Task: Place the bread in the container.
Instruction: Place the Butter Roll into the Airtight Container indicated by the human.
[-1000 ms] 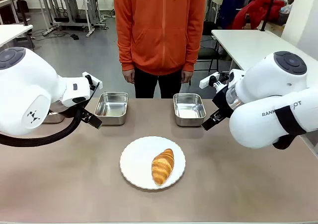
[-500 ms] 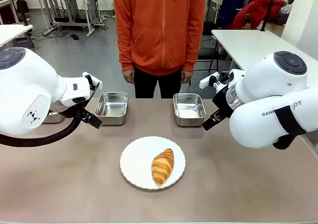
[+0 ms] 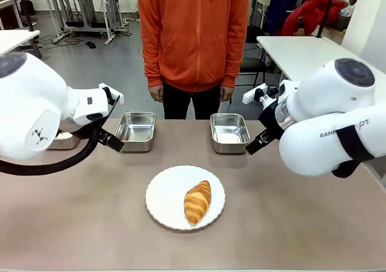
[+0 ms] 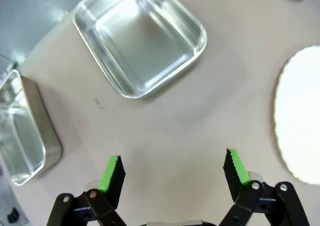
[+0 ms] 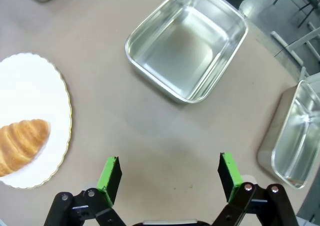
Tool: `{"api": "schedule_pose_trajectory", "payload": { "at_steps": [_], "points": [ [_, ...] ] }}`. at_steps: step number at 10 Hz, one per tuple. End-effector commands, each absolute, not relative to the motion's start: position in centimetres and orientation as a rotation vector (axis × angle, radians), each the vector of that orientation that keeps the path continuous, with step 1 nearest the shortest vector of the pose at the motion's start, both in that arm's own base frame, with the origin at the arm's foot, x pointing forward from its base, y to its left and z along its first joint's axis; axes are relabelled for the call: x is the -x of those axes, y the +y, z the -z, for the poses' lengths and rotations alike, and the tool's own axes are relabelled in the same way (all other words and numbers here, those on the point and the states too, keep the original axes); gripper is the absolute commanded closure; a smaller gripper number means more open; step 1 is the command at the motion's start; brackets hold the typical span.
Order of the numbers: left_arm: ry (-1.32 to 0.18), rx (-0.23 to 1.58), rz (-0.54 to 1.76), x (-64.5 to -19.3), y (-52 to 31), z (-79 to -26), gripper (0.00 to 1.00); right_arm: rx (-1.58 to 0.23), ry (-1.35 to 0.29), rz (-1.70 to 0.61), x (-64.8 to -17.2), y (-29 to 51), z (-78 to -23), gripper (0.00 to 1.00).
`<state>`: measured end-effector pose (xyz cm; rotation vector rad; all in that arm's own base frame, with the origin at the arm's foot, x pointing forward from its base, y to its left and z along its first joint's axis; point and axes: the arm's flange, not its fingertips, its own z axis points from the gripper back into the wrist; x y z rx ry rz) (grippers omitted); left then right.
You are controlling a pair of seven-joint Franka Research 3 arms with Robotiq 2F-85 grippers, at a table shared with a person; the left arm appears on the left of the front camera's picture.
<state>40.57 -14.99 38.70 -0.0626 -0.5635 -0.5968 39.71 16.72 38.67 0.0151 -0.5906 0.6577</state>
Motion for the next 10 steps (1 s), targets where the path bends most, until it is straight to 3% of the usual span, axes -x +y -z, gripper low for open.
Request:
{"api": "schedule_pose_trajectory", "payload": {
  "at_steps": [1,5,10],
  "points": [
    [-0.547,0.142,0.594,-42.1,-11.8,-43.8,0.0,0.024,-0.617,-0.645,-40.5,15.4,-44.0,0.0],
    [-0.463,0.254,0.718,-45.4,-3.2,-52.2,0.0,-0.099,-0.615,-0.668,-40.3,7.2,-52.1,0.0],
    [-0.561,0.43,0.838,-44.5,12.2,-52.9,0.0,-0.25,-0.735,-0.677,-36.4,-5.3,-53.9,0.0]
  ]
}}
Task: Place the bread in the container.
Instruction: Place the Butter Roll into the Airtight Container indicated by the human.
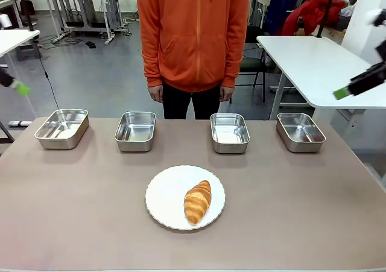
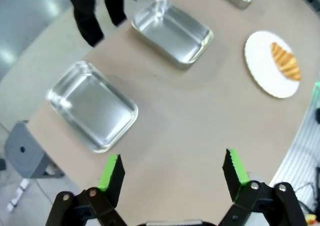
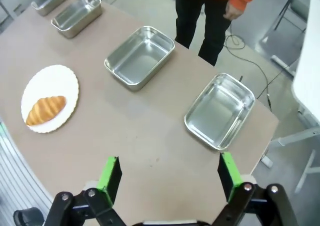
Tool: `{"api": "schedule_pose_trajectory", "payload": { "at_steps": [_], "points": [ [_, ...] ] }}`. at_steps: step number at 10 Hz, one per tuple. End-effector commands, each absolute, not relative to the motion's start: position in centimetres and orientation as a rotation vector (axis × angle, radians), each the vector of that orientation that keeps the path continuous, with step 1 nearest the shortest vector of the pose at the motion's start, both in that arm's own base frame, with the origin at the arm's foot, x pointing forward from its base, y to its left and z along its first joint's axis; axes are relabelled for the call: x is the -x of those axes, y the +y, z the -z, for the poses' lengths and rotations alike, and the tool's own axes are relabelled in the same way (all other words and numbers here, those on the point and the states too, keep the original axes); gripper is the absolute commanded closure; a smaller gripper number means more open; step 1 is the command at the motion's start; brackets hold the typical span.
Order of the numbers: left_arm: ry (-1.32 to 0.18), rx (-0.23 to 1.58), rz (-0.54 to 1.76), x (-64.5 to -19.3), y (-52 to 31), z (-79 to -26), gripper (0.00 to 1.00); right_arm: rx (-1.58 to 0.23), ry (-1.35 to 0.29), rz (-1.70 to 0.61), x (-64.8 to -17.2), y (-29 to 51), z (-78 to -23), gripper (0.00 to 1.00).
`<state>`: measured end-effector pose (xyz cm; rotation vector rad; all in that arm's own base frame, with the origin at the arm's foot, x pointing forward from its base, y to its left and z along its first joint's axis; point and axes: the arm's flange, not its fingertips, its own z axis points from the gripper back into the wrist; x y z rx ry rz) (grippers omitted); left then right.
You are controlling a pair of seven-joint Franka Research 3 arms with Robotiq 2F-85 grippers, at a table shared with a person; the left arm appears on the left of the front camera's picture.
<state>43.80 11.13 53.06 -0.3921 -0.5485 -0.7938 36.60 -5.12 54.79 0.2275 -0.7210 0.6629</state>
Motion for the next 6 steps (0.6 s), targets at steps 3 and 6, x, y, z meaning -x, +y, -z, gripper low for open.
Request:
{"api": "schedule_pose_trajectory", "payload": {
  "at_steps": [3,6],
  "points": [
    [-0.549,0.392,0.794,-43.8,11.1,-53.1,0.0,-0.227,-0.721,-0.663,-36.6,-5.1,-54.8,0.0],
    [-0.549,0.392,0.794,-43.8,11.1,-53.1,0.0,-0.227,-0.721,-0.663,-36.6,-5.1,-54.8,0.0]
  ]
}}
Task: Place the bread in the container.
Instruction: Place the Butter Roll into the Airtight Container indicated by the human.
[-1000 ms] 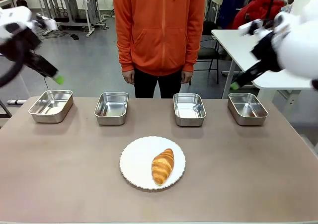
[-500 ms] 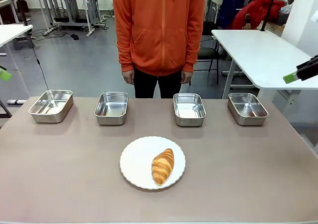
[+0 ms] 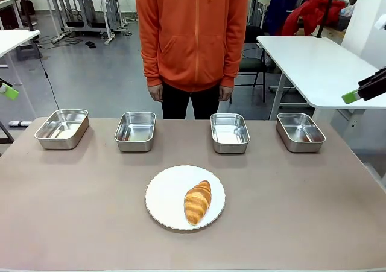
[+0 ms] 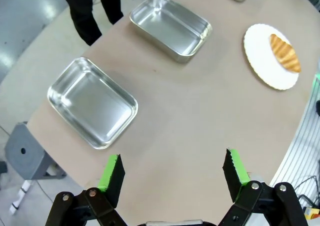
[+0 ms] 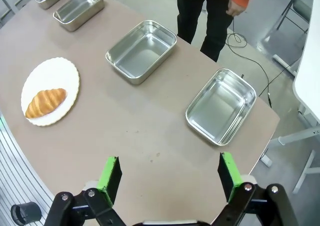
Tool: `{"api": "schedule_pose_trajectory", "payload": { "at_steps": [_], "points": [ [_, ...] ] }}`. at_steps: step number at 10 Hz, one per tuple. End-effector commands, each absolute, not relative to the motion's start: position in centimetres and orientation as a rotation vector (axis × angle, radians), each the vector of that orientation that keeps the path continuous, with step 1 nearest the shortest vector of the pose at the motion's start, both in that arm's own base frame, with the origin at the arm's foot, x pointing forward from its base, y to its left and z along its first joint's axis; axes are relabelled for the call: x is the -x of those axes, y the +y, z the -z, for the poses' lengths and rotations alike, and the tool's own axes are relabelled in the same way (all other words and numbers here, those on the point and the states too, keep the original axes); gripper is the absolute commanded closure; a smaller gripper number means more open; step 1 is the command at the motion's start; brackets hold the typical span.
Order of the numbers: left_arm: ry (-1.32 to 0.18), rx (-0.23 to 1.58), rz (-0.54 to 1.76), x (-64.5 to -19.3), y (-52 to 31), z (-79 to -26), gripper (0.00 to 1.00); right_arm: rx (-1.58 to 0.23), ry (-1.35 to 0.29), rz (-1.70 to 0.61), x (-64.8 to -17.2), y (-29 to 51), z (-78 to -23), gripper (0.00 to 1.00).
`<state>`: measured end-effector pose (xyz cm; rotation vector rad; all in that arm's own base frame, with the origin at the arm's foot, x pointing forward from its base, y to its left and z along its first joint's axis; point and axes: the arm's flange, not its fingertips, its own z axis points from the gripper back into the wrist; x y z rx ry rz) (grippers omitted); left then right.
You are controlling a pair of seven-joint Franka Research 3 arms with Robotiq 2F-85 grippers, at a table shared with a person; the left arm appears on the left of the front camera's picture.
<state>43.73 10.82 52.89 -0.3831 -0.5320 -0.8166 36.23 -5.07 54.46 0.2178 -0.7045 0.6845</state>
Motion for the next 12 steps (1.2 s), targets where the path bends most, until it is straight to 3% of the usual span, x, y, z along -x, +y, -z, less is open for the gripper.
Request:
{"api": "schedule_pose_trajectory", "payload": {
  "at_steps": [1,5,12],
  "points": [
    [-0.533,0.384,0.818,-43.7,11.1,-52.8,0.0,-0.22,-0.705,-0.686,-36.2,-5.1,-54.4,0.0],
    [-0.65,0.604,0.696,-44.4,16.4,-54.7,0.0,-0.298,-0.829,-0.696,-36.7,-8.8,-55.9,0.0],
    [-0.766,0.691,0.585,-44.3,18.5,-56.2,0.0,-0.355,-0.915,-0.642,-37.2,-12.0,-57.7,0.0]
  ]
}}
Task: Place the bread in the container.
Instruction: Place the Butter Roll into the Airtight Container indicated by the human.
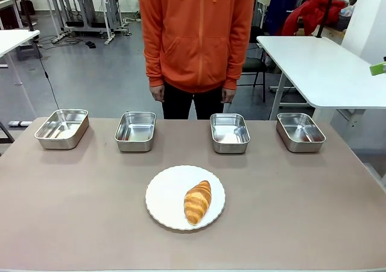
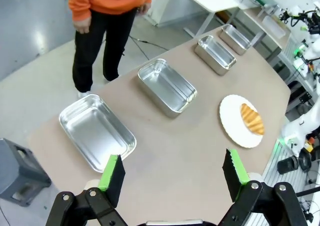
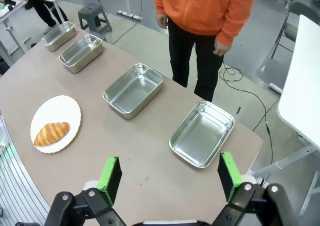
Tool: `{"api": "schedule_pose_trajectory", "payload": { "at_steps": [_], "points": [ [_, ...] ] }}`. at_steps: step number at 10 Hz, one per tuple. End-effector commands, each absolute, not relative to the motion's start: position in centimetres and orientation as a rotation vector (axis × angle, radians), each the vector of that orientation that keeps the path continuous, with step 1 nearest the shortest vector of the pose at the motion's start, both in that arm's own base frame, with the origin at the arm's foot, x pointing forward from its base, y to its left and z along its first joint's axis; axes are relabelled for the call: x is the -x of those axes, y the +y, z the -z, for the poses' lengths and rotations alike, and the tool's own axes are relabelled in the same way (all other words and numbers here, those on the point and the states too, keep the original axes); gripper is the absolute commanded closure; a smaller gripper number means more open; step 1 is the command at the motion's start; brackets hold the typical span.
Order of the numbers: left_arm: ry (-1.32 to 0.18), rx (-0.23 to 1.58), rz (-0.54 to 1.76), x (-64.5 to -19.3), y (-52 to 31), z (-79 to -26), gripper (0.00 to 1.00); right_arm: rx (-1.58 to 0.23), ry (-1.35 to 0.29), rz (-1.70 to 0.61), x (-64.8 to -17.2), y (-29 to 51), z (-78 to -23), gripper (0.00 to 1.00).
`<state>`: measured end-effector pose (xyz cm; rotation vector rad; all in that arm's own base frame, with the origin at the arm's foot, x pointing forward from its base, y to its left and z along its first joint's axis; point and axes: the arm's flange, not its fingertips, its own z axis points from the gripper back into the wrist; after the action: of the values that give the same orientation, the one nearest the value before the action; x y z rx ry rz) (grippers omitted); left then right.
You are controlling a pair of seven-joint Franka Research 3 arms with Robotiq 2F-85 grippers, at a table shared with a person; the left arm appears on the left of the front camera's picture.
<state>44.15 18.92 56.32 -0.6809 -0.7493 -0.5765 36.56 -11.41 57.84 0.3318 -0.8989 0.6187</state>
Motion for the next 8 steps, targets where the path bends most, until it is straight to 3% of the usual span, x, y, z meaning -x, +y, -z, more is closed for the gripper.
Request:
{"api": "schedule_pose_trajectory", "payload": {
  "at_steps": [1,7,8],
  "points": [
    [-0.759,0.678,0.579,-44.3,18.1,-56.0,0.0,-0.357,-0.916,-0.634,-37.3,-12.2,-57.7,0.0],
    [-0.684,0.624,0.527,-45.0,16.9,-55.7,0.0,-0.353,-0.898,-0.585,-37.2,-12.0,-57.5,0.0],
    [-0.729,0.654,0.566,-45.0,17.4,-55.7,0.0,-0.353,-0.898,-0.585,-37.2,-12.0,-57.5,0.0]
  ]
}}
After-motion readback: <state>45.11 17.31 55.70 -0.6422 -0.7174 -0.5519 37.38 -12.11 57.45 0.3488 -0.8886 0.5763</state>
